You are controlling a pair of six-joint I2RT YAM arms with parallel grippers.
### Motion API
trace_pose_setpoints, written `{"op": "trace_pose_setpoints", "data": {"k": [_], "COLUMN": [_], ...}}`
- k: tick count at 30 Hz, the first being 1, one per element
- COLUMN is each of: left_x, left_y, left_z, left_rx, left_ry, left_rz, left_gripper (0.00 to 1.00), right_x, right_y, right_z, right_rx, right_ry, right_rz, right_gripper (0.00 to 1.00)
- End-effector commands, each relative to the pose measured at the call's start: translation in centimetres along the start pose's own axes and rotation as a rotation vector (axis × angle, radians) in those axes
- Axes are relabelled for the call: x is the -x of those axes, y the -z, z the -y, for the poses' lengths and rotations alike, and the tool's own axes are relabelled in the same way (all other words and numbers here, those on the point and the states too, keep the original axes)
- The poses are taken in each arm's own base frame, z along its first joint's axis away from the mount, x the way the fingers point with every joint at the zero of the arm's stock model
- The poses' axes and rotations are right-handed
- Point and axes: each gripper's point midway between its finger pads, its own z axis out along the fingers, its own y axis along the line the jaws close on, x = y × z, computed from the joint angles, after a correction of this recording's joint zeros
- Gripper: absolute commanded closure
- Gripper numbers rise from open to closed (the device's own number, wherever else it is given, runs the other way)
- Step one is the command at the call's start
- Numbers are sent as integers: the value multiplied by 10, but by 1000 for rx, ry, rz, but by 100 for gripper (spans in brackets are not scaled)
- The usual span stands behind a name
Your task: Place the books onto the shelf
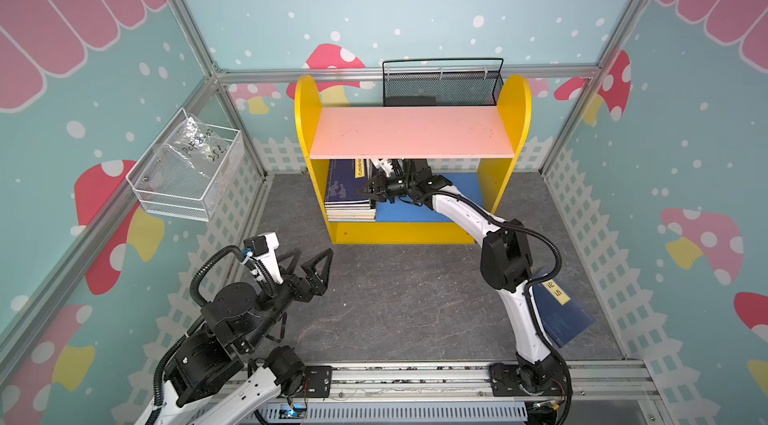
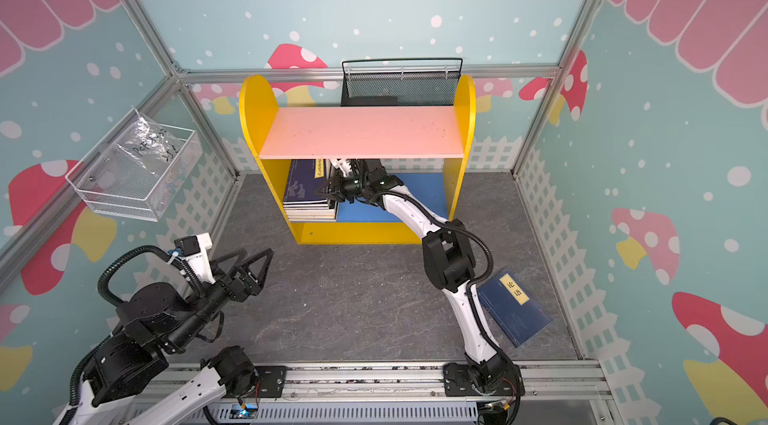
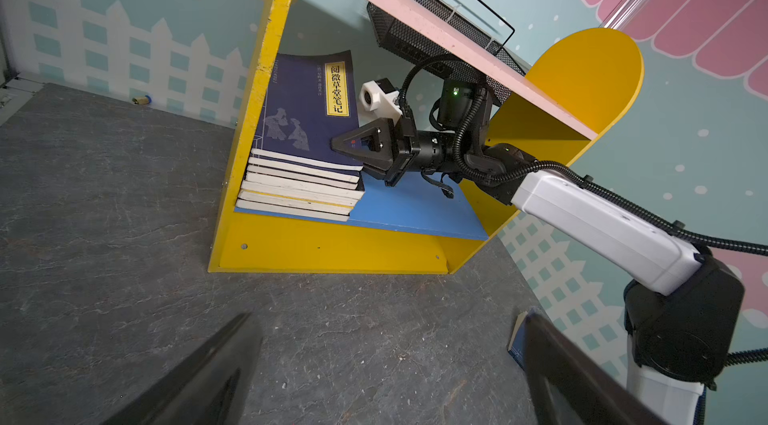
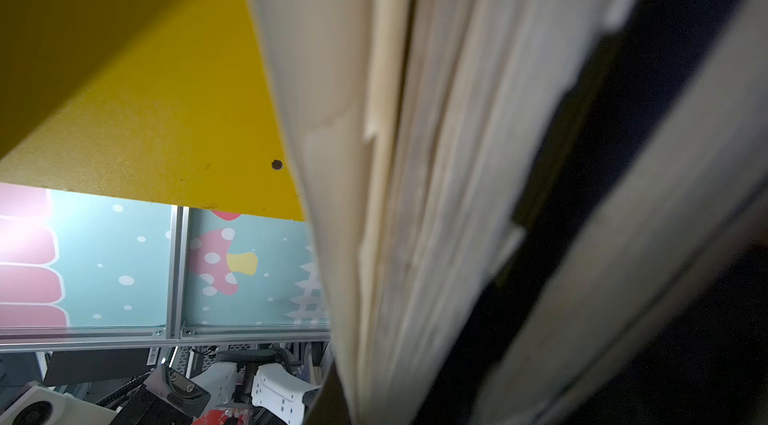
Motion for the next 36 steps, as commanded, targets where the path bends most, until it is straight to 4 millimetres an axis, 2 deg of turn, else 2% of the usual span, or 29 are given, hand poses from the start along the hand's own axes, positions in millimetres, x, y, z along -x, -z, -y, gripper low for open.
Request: {"op": "trace_pose_setpoints", "data": {"k": [1,10,32,36], "left_x": [1,3,4,4], "left_y": [3,5,9,8], "left_z": [-4,-10,-17,-17], "left_rx": [12,36,62,66], "left_ry": [16,20,21,21], "left_rz": [18,36,50,49], "left_gripper": [1,1,1,1], "right_x": [11,8,3,3], "right_y": [6,3,16,13], "right_z": [-66,-69,-80,-74], "right_rx": [79,79,86,79], "right_ry": [181,188,225,212], "right_rz": [52,52,59,58], "right_gripper": [98,98,99,95]}}
